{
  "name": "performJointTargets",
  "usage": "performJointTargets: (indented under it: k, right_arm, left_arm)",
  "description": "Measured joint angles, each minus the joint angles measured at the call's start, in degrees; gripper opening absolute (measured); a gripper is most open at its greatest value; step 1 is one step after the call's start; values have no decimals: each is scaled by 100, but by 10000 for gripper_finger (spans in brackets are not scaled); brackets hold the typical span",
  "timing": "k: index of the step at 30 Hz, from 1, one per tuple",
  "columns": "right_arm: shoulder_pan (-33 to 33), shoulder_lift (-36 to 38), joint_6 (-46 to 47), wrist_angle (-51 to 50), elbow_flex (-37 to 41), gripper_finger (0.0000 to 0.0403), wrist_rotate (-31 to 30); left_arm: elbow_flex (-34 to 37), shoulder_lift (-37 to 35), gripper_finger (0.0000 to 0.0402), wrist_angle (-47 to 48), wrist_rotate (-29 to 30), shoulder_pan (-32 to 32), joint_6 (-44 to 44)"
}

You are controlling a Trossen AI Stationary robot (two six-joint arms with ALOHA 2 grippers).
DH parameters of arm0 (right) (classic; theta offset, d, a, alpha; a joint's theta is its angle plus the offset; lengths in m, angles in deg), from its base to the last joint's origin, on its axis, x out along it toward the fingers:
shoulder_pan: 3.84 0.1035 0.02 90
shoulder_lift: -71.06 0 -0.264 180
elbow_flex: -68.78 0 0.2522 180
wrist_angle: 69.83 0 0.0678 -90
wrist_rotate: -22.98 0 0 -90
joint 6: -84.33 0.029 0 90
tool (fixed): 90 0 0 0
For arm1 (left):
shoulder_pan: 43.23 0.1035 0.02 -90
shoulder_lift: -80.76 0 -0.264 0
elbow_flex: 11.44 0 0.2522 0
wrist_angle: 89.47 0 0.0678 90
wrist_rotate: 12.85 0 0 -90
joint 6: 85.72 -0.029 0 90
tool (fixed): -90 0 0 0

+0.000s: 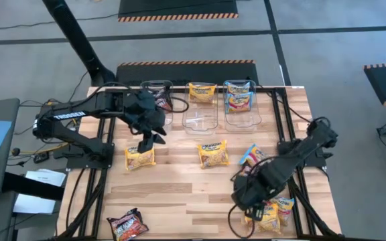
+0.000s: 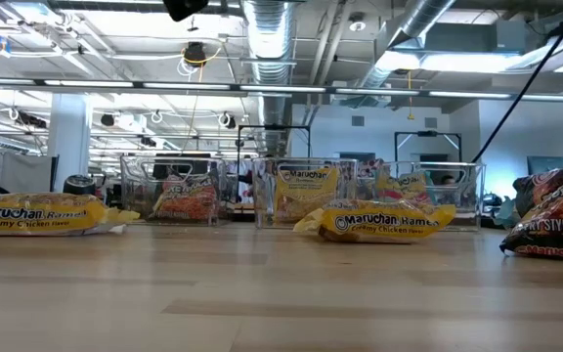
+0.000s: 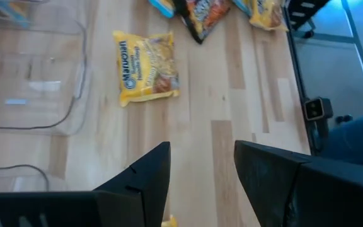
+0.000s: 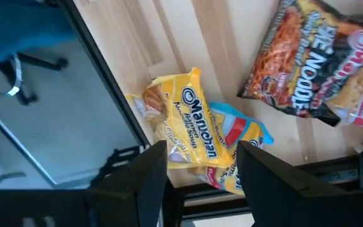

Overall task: Sort Maruchan noodles
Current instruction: Put the yellow noodle pack into the middle transparent bin

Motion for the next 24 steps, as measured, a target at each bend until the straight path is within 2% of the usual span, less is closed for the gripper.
performJointTargets:
  k: [14, 19, 24]
  right_arm:
    - [312, -1163, -289, -11, 1, 215, 381]
    - [310, -1343, -420, 50, 7, 215, 700]
    - [329, -1321, -287, 546, -2, 215, 776]
  left_arm:
    - [1, 2, 162, 48, 6, -471, 70]
    - [0, 2, 162, 141, 80, -582, 137]
    - [0, 4, 162, 257, 312, -688, 150]
